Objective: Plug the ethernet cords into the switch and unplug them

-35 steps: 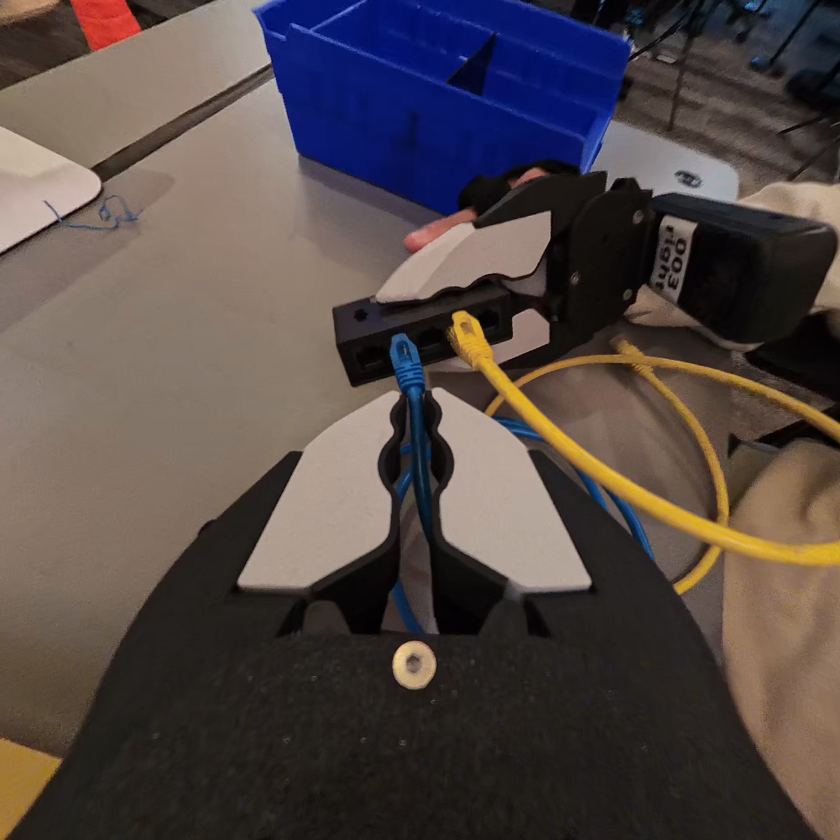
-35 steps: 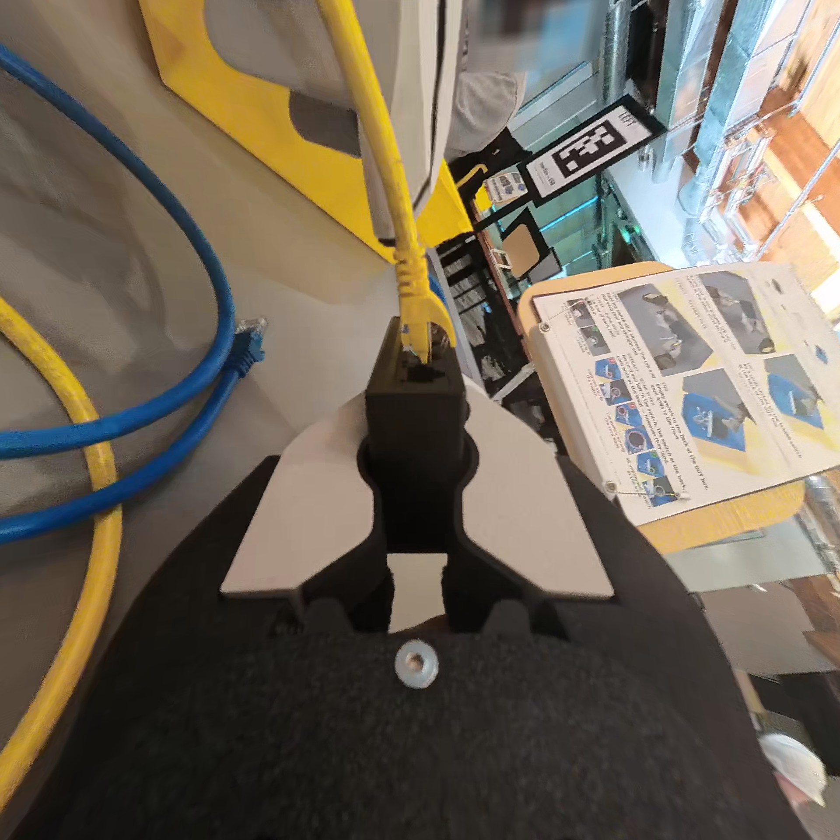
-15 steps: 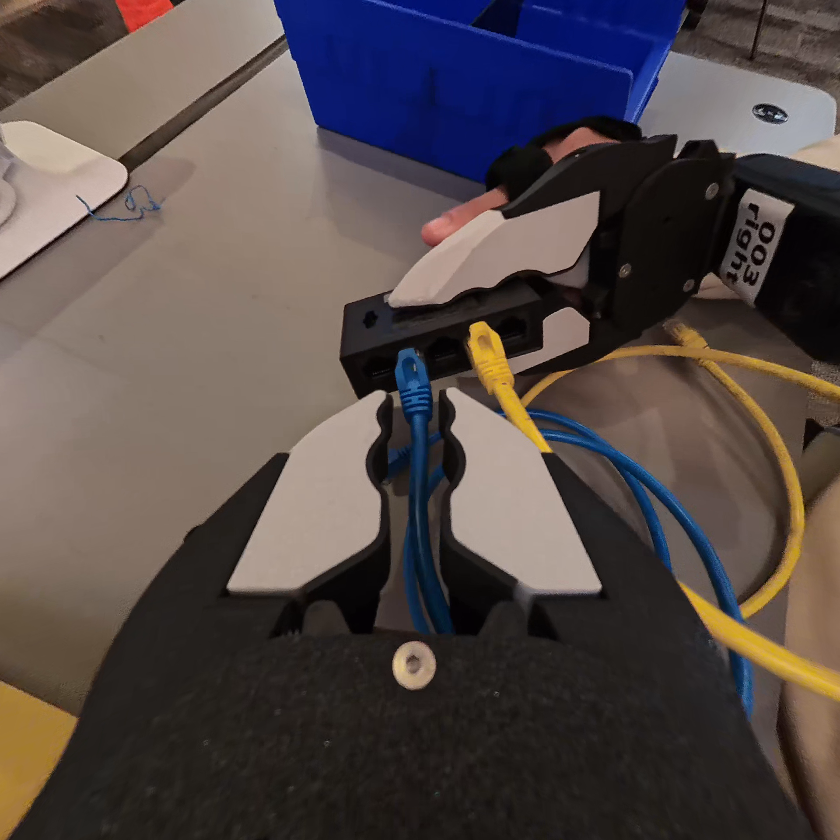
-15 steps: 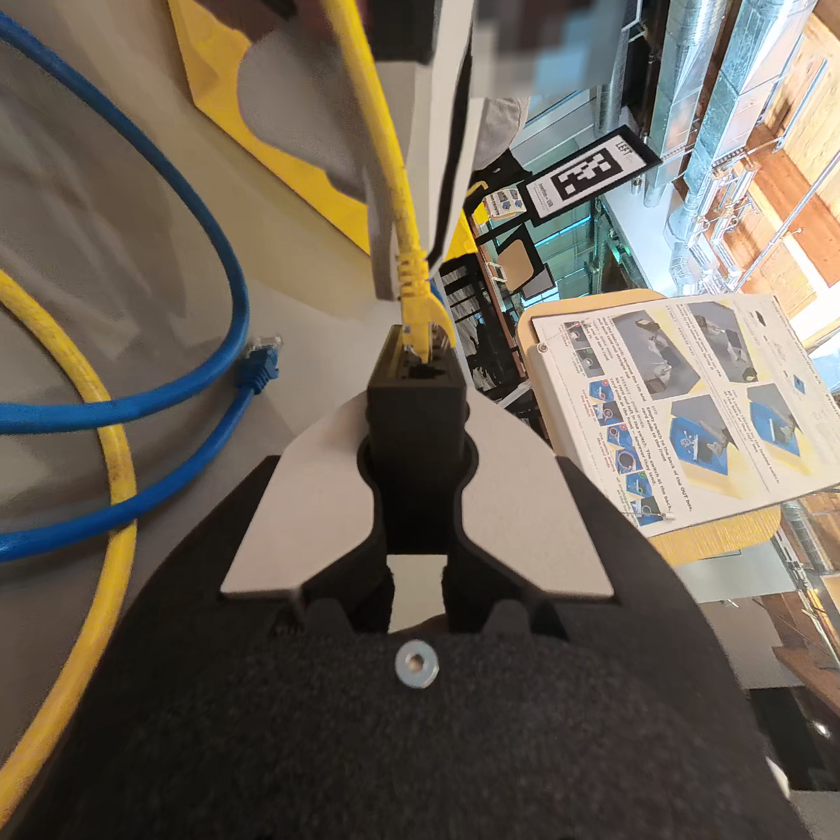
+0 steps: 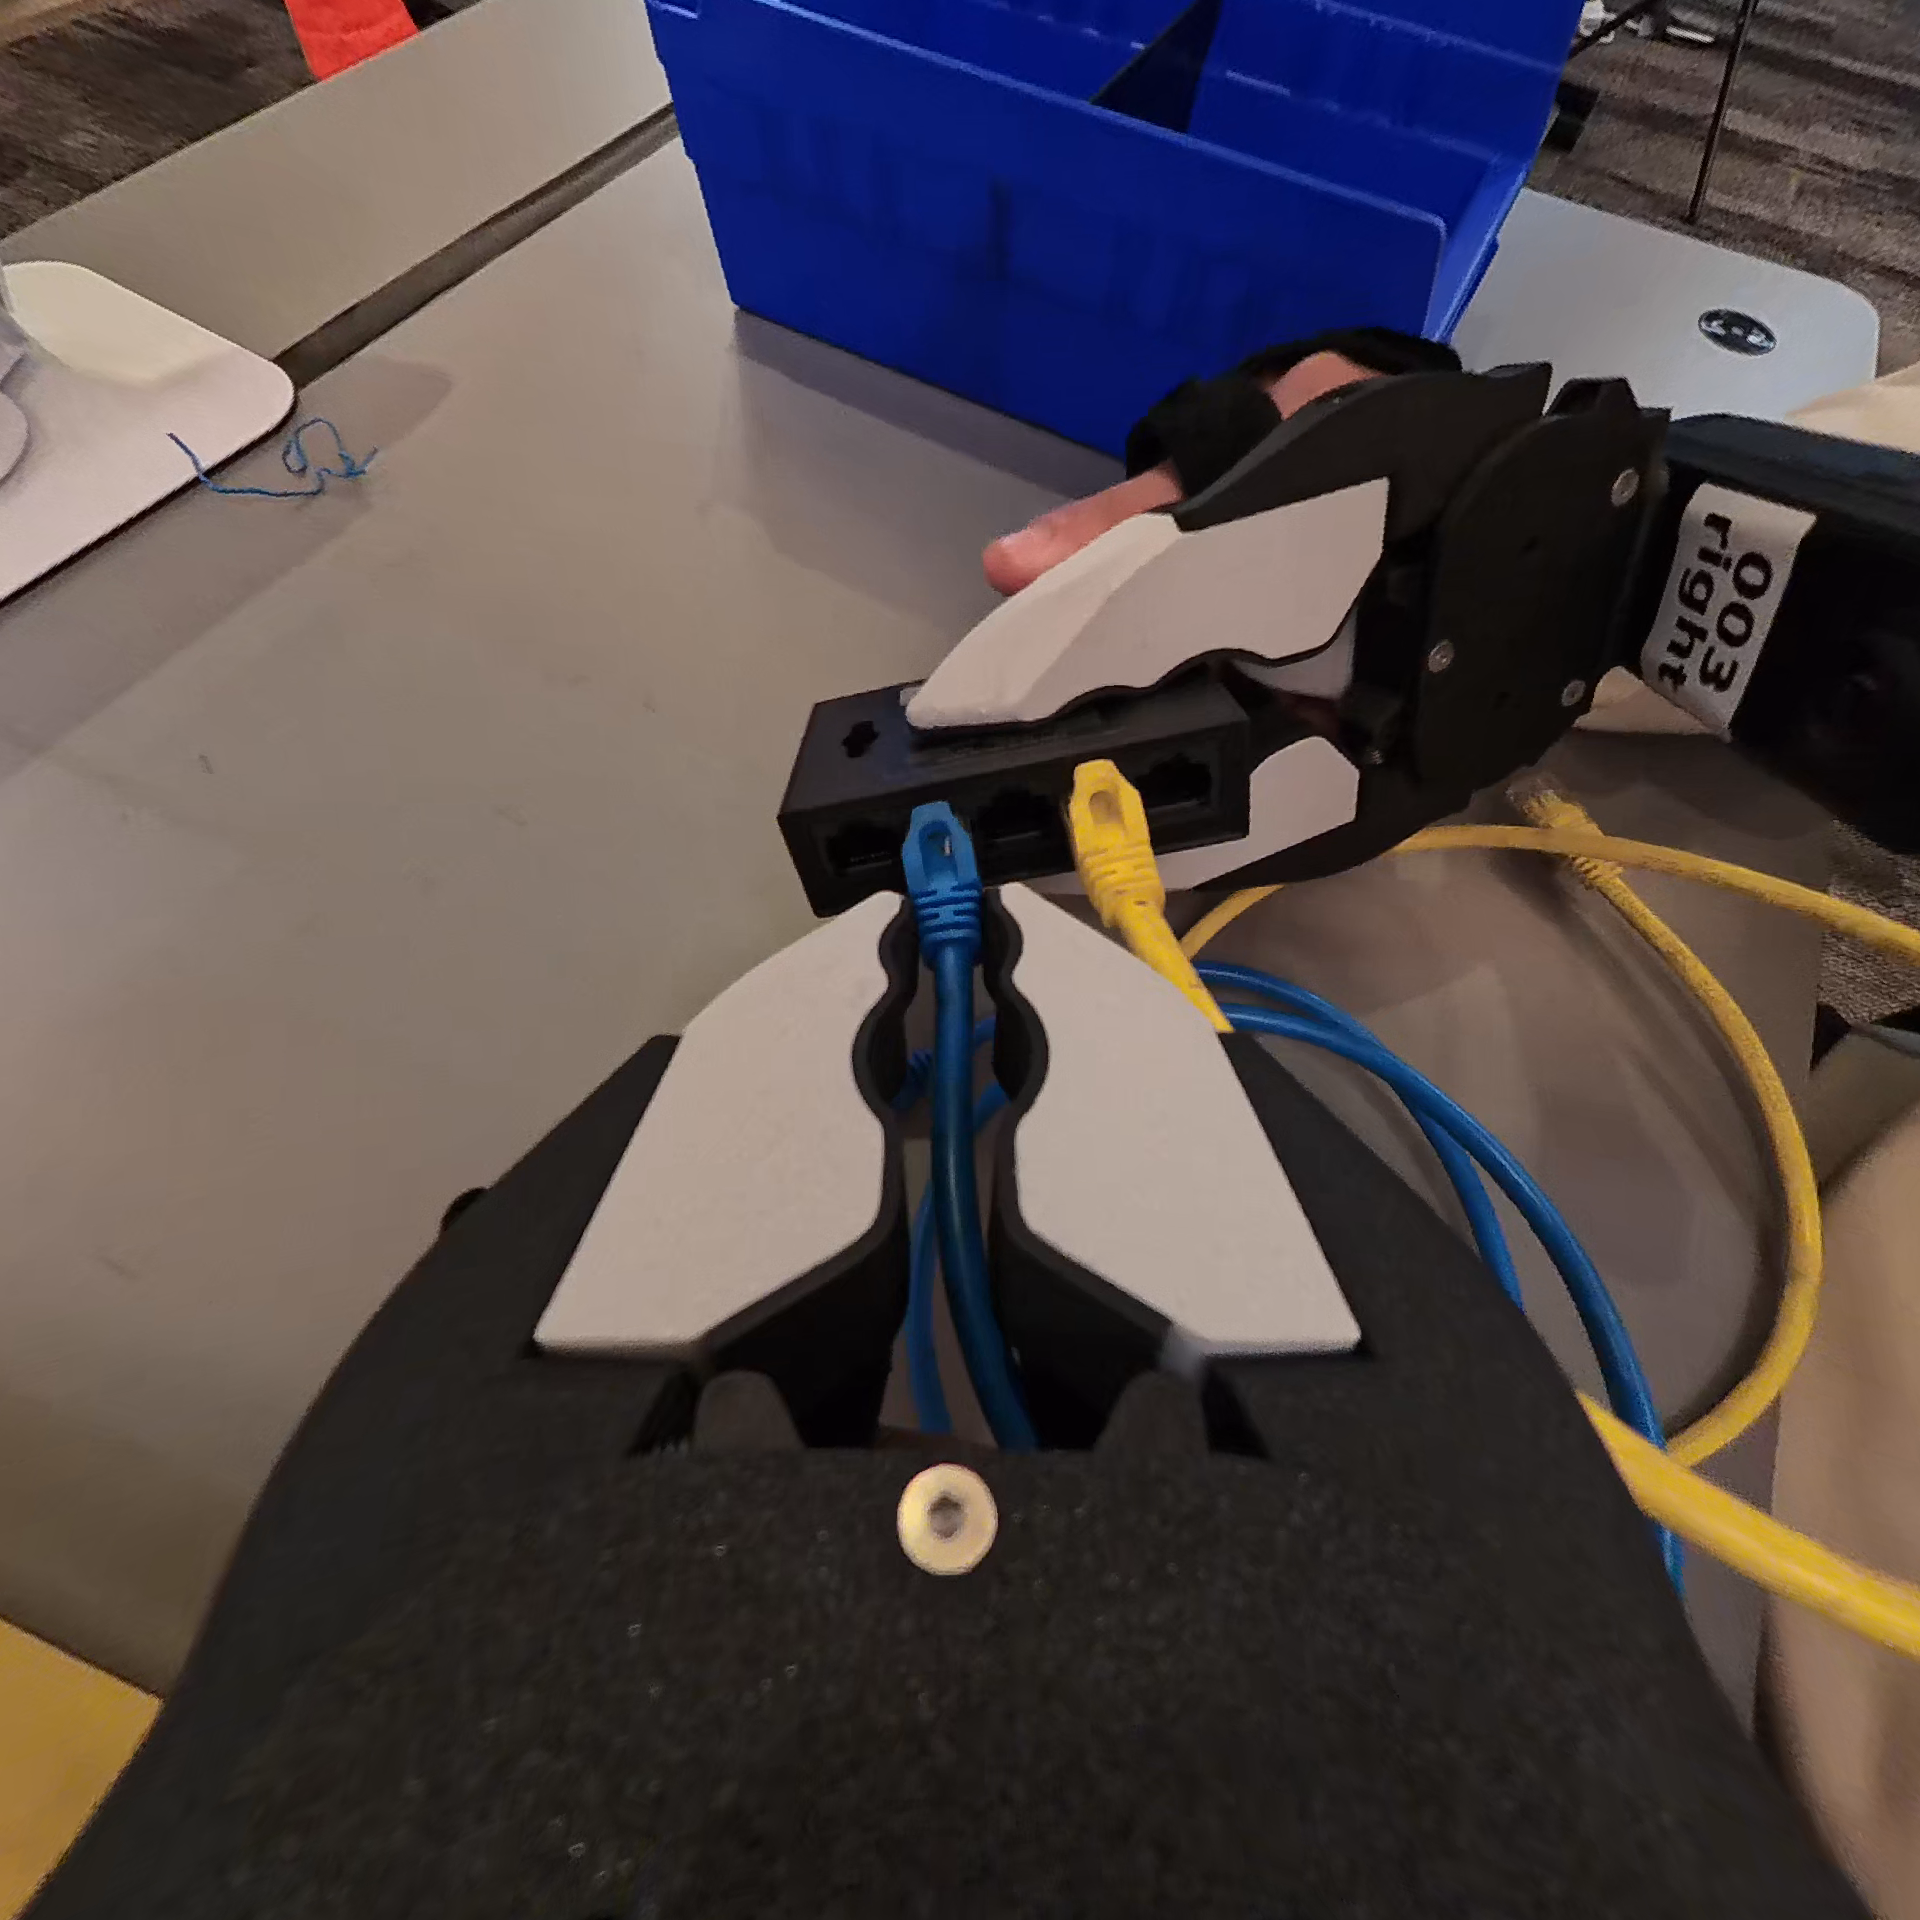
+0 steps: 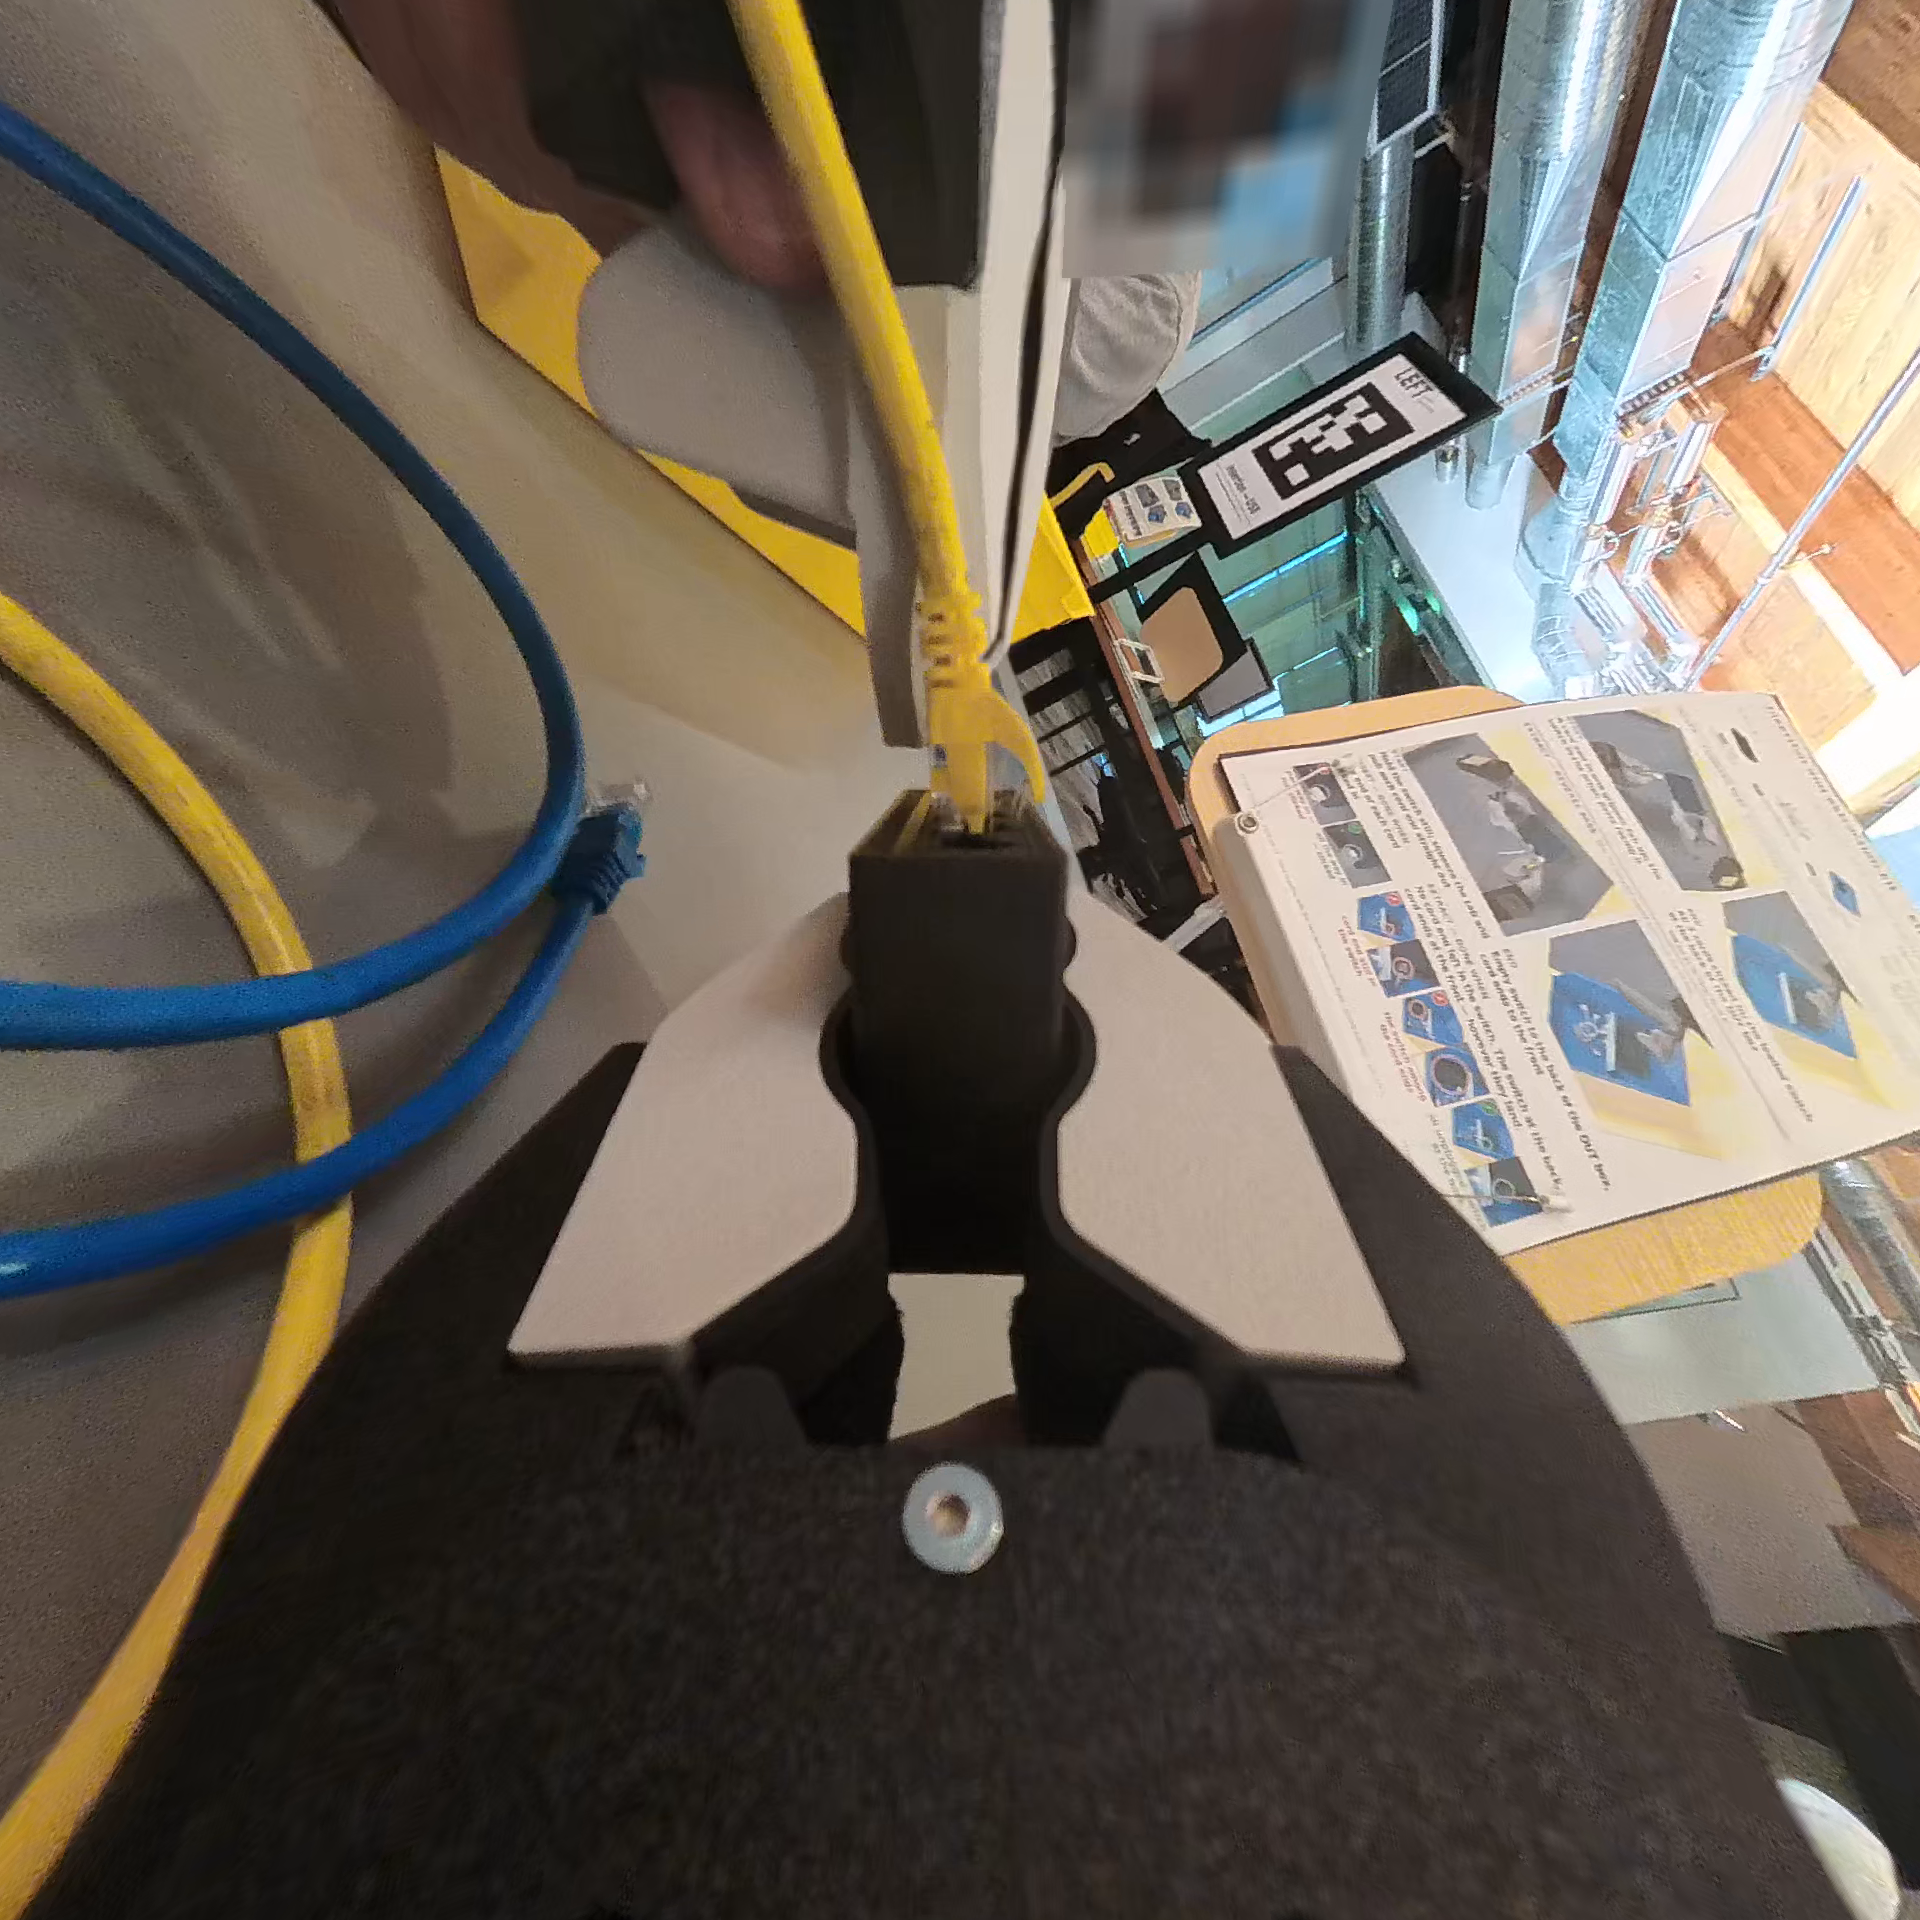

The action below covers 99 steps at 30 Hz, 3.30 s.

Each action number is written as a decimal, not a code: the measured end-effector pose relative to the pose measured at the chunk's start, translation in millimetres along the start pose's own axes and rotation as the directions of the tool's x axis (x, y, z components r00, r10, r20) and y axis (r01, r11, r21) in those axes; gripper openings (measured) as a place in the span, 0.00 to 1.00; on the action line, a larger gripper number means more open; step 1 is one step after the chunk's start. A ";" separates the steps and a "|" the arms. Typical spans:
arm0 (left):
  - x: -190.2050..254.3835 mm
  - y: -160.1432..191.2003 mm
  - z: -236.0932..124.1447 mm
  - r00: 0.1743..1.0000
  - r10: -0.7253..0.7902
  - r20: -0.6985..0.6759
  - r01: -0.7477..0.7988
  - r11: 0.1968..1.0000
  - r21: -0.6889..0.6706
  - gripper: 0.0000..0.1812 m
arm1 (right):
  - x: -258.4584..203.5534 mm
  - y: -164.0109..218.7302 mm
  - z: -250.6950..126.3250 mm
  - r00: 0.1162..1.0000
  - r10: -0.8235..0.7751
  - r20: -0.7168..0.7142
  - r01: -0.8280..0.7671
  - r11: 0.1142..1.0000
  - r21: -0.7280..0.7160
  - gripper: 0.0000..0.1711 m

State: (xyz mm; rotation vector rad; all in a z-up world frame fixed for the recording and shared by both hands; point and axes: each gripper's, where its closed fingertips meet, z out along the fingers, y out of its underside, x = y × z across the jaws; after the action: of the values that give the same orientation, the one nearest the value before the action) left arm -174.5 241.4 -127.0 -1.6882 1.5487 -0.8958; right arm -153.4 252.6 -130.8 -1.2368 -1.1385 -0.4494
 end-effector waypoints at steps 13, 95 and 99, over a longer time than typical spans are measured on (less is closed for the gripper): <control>-1.9 7.5 0.4 0.999 -0.034 0.028 0.037 0.996 -0.082 0.06 | -8.5 22.8 9.3 0.996 0.032 0.078 -0.018 0.985 -0.174 0.21; 31.0 -7.9 -18.7 0.919 -0.216 -0.330 0.237 0.971 0.023 0.06 | -4.1 -15.9 -11.9 0.981 0.121 0.150 -0.141 0.981 0.130 0.18; 12.8 -13.4 -17.4 0.947 -0.236 -0.216 0.249 0.968 0.034 0.06 | 2.6 1.5 2.6 0.959 0.247 0.139 -0.253 0.967 0.026 0.20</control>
State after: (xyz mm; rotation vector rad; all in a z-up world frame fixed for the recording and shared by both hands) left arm -181.2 229.1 -105.7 -1.8142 1.4490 -1.2722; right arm -152.3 256.2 -129.6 -1.3681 -1.0810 -0.1511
